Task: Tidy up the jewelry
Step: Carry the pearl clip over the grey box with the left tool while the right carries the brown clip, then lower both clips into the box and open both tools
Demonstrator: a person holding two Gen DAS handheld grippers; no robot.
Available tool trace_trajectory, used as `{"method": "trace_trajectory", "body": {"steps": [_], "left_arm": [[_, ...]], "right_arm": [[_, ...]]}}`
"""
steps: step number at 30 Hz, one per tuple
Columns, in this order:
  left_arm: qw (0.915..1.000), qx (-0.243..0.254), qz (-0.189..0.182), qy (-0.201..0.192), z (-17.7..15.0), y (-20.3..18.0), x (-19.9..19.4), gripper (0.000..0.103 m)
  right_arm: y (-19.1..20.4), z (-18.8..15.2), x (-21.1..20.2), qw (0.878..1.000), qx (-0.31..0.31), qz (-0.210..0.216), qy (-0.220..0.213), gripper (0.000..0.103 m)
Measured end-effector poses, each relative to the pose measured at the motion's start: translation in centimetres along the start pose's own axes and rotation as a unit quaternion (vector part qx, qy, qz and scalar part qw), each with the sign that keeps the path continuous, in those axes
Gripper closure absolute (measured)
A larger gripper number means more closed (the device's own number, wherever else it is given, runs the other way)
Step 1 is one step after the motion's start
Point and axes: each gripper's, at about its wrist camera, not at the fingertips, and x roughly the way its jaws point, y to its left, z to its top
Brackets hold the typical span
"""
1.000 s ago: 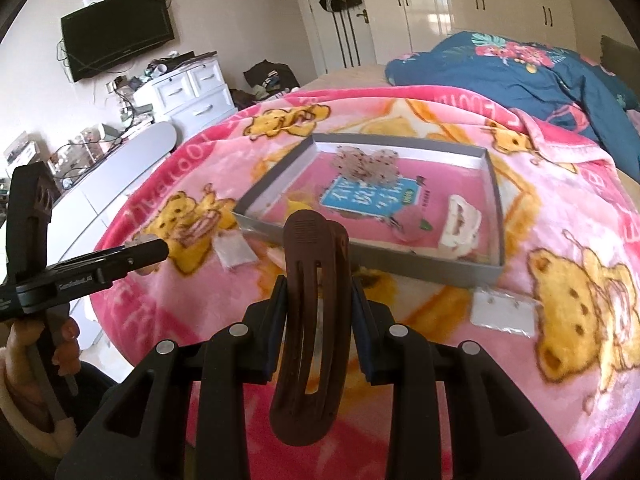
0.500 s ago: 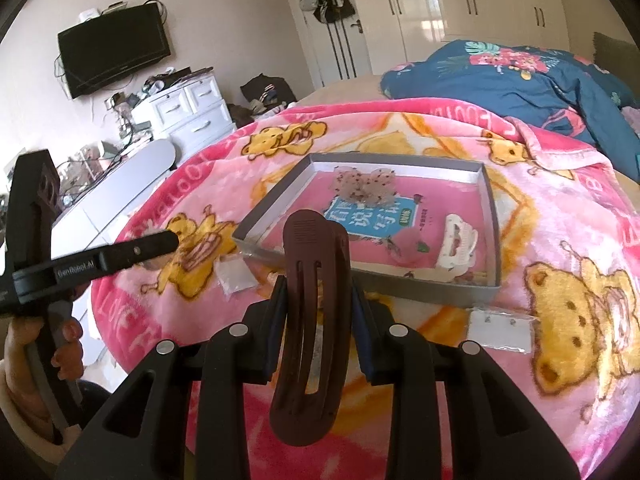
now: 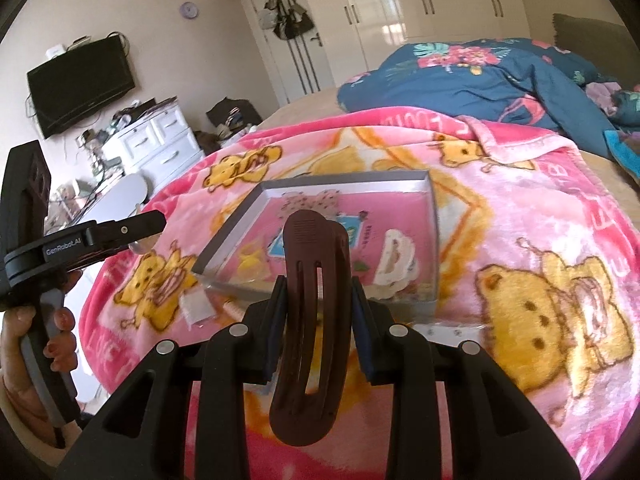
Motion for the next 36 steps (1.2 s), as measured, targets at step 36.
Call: {"method": "trace_trajectory", "body": {"steps": [36], "left_arm": [[0.9974,0.026,-0.024,0.063,1.9,-0.4,10.3,0.063]], "right_arm": [[-2.7,6.0,6.1,0.998,0.014,-0.05,-0.019,0.074]]}}
